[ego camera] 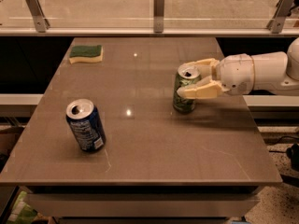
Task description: Move green can near sponge
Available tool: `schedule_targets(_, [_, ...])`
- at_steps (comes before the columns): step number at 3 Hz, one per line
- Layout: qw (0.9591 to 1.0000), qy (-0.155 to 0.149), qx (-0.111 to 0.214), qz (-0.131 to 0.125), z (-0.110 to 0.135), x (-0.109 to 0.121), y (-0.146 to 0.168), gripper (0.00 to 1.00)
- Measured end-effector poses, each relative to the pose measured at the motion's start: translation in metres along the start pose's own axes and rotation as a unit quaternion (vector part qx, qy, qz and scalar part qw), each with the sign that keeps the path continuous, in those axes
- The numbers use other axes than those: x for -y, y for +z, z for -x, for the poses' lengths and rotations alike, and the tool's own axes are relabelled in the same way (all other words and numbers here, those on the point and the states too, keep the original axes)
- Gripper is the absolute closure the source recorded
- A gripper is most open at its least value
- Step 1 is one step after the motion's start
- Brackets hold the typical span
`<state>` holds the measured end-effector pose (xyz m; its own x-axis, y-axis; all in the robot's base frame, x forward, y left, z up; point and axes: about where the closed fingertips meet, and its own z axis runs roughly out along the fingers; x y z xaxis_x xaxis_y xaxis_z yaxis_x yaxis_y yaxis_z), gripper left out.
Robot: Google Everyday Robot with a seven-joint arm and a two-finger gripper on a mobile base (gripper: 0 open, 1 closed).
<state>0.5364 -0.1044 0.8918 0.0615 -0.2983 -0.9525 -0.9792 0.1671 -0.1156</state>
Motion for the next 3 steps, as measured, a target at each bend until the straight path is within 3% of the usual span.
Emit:
schedule_targets(1, [1.0000, -0.001, 0.000, 0.002, 0.0009, -0.0005, 0.0022, 0.85])
schedule_targets(2, [1.0000, -0.001, 0.001, 0.004, 0.0018, -0.0011, 0.0045, 1.00])
schedule_targets(3, [1.0000, -0.002, -0.004, 0.008, 0.0059, -0.0002, 0.0078, 1.00])
